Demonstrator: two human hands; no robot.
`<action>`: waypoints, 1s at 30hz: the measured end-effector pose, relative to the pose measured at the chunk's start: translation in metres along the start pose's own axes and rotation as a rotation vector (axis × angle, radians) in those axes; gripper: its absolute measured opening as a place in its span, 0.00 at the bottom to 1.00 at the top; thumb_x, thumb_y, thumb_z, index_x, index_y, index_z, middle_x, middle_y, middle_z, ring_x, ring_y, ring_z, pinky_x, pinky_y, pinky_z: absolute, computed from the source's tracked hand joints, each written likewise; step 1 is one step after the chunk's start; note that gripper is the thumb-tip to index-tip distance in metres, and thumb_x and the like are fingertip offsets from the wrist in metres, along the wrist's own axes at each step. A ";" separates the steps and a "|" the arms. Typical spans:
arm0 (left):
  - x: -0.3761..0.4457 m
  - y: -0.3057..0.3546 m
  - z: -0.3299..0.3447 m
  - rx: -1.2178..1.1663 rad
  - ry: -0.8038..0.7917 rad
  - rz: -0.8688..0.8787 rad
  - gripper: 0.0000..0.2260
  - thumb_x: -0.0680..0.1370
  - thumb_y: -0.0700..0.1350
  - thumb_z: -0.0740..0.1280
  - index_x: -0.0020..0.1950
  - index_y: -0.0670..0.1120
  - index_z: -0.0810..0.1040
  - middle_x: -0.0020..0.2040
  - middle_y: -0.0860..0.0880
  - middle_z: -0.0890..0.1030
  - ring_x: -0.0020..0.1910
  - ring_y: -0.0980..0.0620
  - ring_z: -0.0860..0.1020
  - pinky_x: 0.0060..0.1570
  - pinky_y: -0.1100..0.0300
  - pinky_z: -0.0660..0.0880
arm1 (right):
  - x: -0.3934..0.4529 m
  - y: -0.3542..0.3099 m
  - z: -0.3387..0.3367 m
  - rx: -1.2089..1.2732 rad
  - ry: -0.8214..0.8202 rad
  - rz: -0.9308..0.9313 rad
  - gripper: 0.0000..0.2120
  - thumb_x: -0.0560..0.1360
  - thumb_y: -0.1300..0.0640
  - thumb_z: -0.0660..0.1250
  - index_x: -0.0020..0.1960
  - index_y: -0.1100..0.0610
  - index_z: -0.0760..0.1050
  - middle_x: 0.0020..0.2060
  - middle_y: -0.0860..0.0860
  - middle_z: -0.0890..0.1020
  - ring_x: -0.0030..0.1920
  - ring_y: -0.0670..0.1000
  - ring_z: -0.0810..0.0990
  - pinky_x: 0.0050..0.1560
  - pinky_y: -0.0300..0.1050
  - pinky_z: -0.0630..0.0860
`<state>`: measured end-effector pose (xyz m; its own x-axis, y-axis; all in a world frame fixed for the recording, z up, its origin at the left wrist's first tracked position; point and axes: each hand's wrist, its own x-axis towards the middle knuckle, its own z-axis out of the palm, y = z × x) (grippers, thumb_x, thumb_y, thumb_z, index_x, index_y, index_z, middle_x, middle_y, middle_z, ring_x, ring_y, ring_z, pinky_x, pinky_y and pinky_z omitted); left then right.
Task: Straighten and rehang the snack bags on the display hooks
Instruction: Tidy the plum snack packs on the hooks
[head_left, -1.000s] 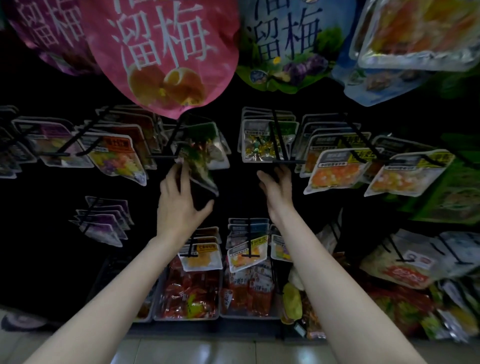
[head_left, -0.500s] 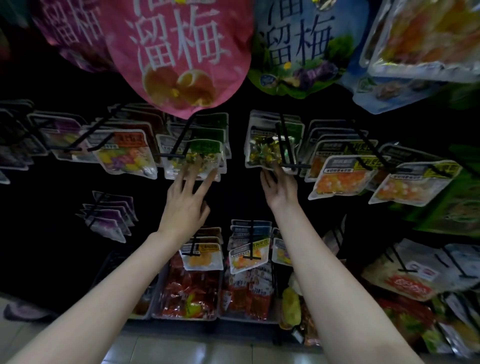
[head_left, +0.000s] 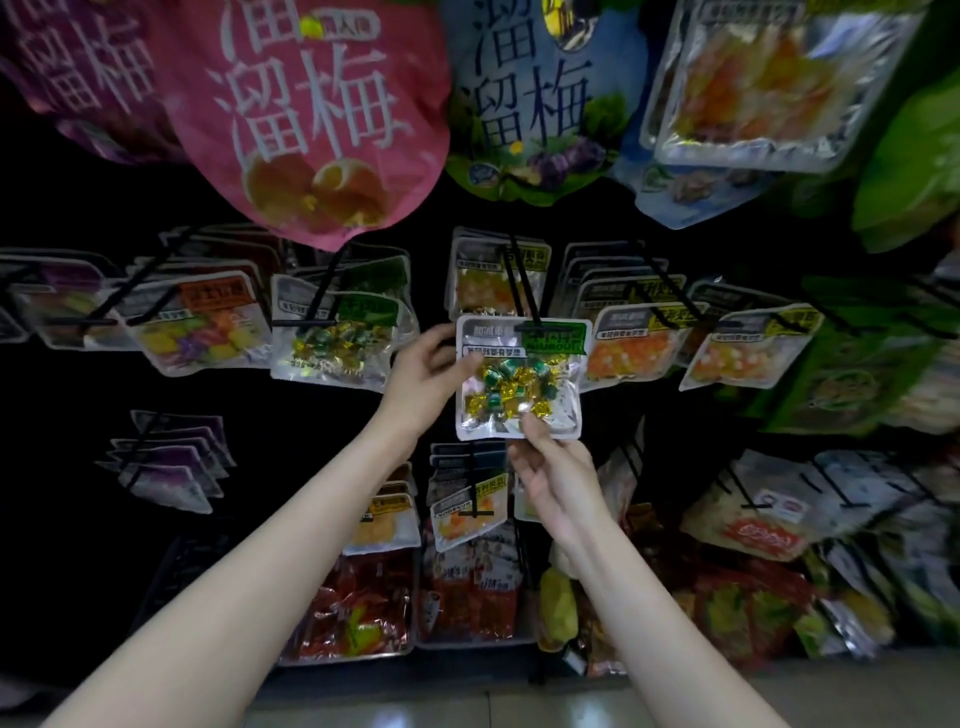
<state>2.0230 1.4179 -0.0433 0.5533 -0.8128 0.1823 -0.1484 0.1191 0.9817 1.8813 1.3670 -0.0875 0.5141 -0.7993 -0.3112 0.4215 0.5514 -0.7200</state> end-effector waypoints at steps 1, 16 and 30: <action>-0.002 0.001 0.000 -0.013 -0.005 0.016 0.11 0.76 0.38 0.66 0.57 0.47 0.74 0.47 0.55 0.80 0.43 0.67 0.78 0.45 0.72 0.74 | 0.000 0.000 -0.001 -0.019 -0.013 0.004 0.04 0.75 0.66 0.64 0.45 0.61 0.76 0.41 0.52 0.80 0.35 0.45 0.80 0.35 0.37 0.78; -0.028 -0.002 -0.095 0.094 0.335 0.043 0.06 0.76 0.36 0.65 0.52 0.42 0.73 0.40 0.52 0.77 0.38 0.63 0.77 0.41 0.71 0.71 | 0.008 0.014 0.058 -0.640 -0.346 -0.252 0.30 0.74 0.64 0.68 0.67 0.42 0.60 0.63 0.49 0.73 0.60 0.50 0.76 0.58 0.41 0.75; -0.042 -0.019 -0.111 0.988 0.413 0.334 0.21 0.73 0.32 0.62 0.66 0.43 0.73 0.72 0.38 0.62 0.69 0.36 0.59 0.63 0.50 0.61 | 0.010 0.041 0.121 -1.233 -0.515 -0.571 0.28 0.79 0.59 0.60 0.76 0.48 0.53 0.74 0.57 0.54 0.73 0.52 0.57 0.62 0.32 0.57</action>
<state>2.0931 1.5133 -0.0637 0.5662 -0.5510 0.6131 -0.8240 -0.3579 0.4393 1.9937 1.4106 -0.0450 0.8172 -0.5161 0.2566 -0.1046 -0.5706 -0.8145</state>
